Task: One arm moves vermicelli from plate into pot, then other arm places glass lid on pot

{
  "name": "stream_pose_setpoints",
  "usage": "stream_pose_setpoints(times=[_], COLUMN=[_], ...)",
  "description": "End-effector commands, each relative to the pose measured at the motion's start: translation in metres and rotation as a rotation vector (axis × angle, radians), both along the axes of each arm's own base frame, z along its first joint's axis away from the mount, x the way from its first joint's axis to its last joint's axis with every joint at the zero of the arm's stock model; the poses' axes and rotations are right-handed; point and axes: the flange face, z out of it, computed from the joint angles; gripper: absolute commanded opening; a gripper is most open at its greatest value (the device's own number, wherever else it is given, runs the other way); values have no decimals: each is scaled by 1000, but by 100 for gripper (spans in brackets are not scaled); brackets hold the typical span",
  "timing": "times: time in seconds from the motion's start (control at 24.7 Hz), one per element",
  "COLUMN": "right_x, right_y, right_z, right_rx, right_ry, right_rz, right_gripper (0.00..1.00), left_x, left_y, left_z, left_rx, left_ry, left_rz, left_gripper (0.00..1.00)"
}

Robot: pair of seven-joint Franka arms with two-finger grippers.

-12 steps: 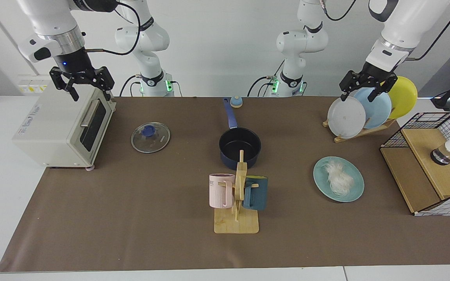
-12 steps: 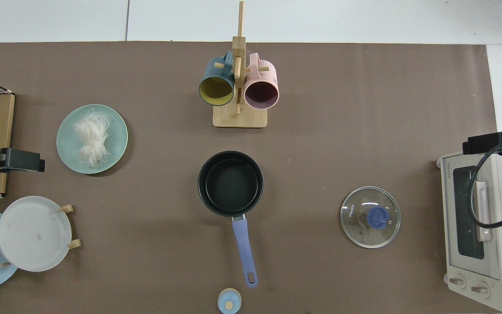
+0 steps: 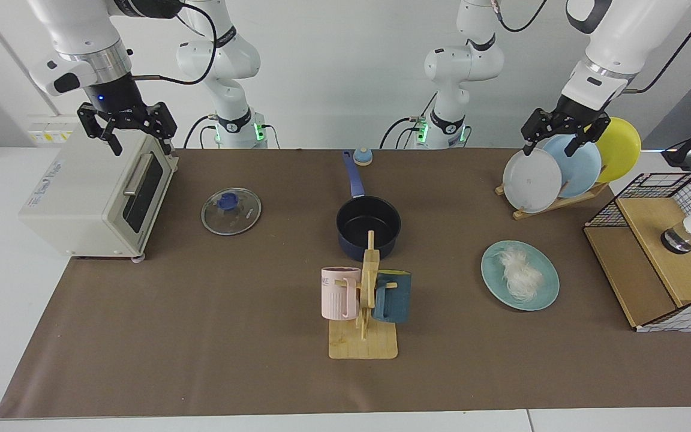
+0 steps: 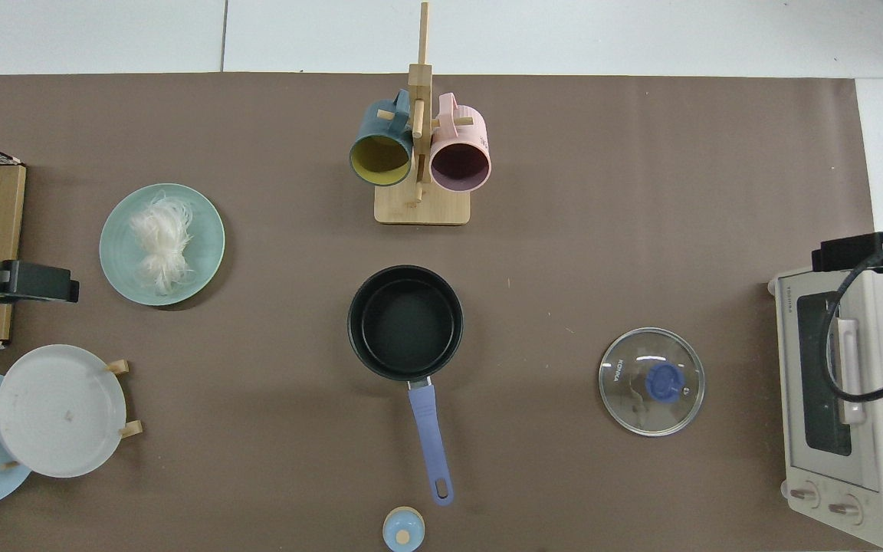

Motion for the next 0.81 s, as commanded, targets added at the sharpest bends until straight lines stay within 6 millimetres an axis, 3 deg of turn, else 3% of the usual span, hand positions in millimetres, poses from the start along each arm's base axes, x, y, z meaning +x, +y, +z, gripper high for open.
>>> stream_pose_setpoints(times=[0.0,0.28,0.57,0.77], right_x=[-6,-7,-7,-7], right_y=[0,4,22,23], right_z=[-2,-6,-12,-32], right_rx=[7,10,12,14], right_ry=[18,27,41,73], right_rz=[22,28,57,57], right_gripper=[100,100,100,100], left_x=[0,0,0,0], left_y=[0,0,0,0], left_z=[5,5,5,5], left_rx=[19,21,21,21], left_ry=[-1,-1,-1,-1], left_rz=[-7,-9,-7,-7], left_gripper=[100,100,100,100])
